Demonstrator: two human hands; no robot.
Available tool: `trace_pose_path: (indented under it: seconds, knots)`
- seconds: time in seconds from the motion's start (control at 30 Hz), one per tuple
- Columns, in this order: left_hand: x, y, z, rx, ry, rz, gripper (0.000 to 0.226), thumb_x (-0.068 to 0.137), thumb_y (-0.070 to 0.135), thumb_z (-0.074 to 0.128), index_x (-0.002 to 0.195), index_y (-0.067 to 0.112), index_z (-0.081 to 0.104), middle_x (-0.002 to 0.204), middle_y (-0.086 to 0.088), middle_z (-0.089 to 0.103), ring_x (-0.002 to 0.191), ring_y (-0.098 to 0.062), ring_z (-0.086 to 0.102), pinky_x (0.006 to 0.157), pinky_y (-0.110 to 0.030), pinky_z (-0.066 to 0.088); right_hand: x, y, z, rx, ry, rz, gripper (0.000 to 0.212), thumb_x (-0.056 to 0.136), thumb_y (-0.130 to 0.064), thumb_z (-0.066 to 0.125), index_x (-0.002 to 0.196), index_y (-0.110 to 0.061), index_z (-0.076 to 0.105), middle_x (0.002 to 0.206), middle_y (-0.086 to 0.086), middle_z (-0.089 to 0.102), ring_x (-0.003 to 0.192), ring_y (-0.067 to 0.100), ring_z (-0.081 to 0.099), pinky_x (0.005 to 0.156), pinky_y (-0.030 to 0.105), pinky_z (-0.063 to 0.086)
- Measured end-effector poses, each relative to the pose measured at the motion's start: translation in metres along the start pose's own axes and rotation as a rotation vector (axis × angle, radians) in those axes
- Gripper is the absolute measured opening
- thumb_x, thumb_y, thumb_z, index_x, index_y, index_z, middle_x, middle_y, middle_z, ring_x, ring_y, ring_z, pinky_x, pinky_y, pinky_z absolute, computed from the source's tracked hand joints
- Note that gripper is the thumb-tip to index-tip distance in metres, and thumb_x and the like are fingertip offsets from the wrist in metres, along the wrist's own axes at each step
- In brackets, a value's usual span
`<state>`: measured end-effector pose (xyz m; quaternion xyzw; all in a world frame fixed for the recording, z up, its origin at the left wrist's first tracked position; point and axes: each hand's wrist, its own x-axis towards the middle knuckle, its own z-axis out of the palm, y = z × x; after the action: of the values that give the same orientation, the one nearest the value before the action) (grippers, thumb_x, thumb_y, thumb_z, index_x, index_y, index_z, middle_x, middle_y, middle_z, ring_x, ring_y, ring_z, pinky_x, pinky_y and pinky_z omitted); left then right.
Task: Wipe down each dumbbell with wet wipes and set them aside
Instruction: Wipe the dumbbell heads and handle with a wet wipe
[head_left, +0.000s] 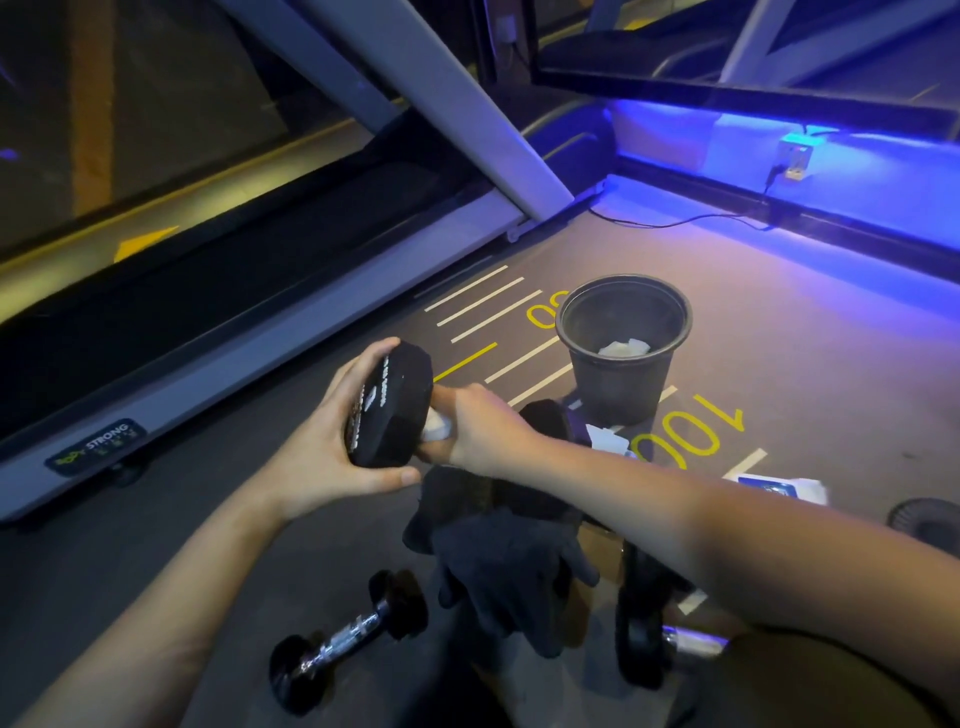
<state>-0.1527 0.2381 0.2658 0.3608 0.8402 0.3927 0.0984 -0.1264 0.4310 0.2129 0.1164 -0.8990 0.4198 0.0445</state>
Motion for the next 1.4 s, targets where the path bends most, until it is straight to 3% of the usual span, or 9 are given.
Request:
trace_pose_path:
  seconds: [0.23,0.43,0.6,0.73,0.83,0.93,1.2,1.3,1.4]
  knots:
    - [-0.001,-0.001,0.000,-0.001,-0.027,0.001,0.113,0.056,0.042,0.088,0.149,0.056,0.025,0.159,0.008,0.032,0.145,-0.006,0.037,0.113,-0.014,0.031,-0.001,0.002,-0.009,0.282,0.004,-0.094,0.032,0.079,-0.027,0.082,0.094,-0.039,0.056,0.089,-0.015,0.066,0.083,-0.002,0.061,0.073,0.018,0.047]
    - [-0.001,-0.003,-0.003,0.011,-0.024,-0.024,0.114,0.056,0.043,0.088,0.150,0.055,0.024,0.158,0.010,0.033,0.144,-0.004,0.037,0.116,-0.025,0.033,0.000,0.009,-0.006,0.222,0.021,-0.120,0.028,0.079,-0.027,0.080,0.102,-0.021,0.065,0.086,-0.011,0.066,0.080,-0.001,0.057,0.066,0.008,0.040]
    - [-0.004,-0.009,-0.004,-0.010,-0.013,-0.047,0.115,0.055,0.044,0.088,0.150,0.055,0.023,0.156,0.016,0.032,0.143,0.002,0.036,0.118,-0.030,0.030,0.004,0.020,-0.006,0.053,-0.137,-0.080,0.023,0.080,-0.033,0.072,0.099,-0.025,0.060,0.078,0.003,0.072,0.073,0.023,0.069,0.068,0.036,0.056]
    - [-0.007,-0.012,-0.005,-0.017,-0.014,-0.059,0.117,0.055,0.042,0.090,0.151,0.054,0.023,0.156,0.017,0.032,0.145,0.000,0.035,0.121,-0.036,0.029,0.003,0.021,-0.013,-0.021,-0.213,-0.055,0.028,0.079,-0.025,0.073,0.104,-0.025,0.061,0.088,0.001,0.070,0.081,0.023,0.065,0.071,0.033,0.056]
    - [-0.007,-0.011,-0.005,-0.014,-0.012,-0.059,0.117,0.055,0.043,0.090,0.151,0.054,0.024,0.157,0.019,0.032,0.145,0.000,0.035,0.121,-0.035,0.028,0.001,0.027,-0.023,-0.099,-0.286,-0.027,0.030,0.080,-0.025,0.076,0.106,-0.023,0.061,0.087,-0.006,0.062,0.077,0.016,0.055,0.060,0.010,0.041]
    - [-0.006,-0.008,-0.005,-0.022,-0.011,-0.062,0.117,0.055,0.042,0.090,0.151,0.053,0.024,0.157,0.016,0.033,0.145,-0.001,0.035,0.121,-0.035,0.028,0.003,0.029,-0.030,-0.179,-0.352,0.018,0.035,0.080,-0.033,0.077,0.107,-0.016,0.062,0.092,-0.001,0.064,0.081,0.020,0.057,0.062,0.027,0.044]
    - [-0.002,-0.007,-0.004,-0.007,-0.011,-0.053,0.115,0.058,0.042,0.088,0.153,0.049,0.023,0.154,0.016,0.034,0.143,-0.002,0.037,0.119,-0.033,0.030,-0.004,0.023,-0.010,-0.062,-0.118,0.043,0.011,0.072,-0.014,0.068,0.075,-0.022,0.062,0.063,0.004,0.066,0.050,0.012,0.061,0.050,0.030,0.052]
    - [0.000,-0.007,-0.003,-0.021,-0.007,-0.047,0.114,0.058,0.041,0.088,0.152,0.050,0.024,0.155,0.015,0.034,0.143,-0.001,0.038,0.118,-0.029,0.031,-0.006,0.025,0.003,-0.090,0.019,0.031,0.015,0.072,-0.024,0.071,0.075,-0.022,0.056,0.064,0.002,0.062,0.062,0.023,0.061,0.057,0.033,0.051]
    - [0.003,-0.005,-0.003,-0.020,-0.013,-0.039,0.113,0.058,0.041,0.087,0.151,0.053,0.024,0.156,0.015,0.033,0.144,-0.003,0.037,0.117,-0.025,0.031,-0.005,0.021,-0.008,0.025,-0.098,0.077,0.011,0.069,-0.016,0.064,0.080,-0.015,0.061,0.054,0.001,0.060,0.045,0.021,0.057,0.047,0.030,0.050]
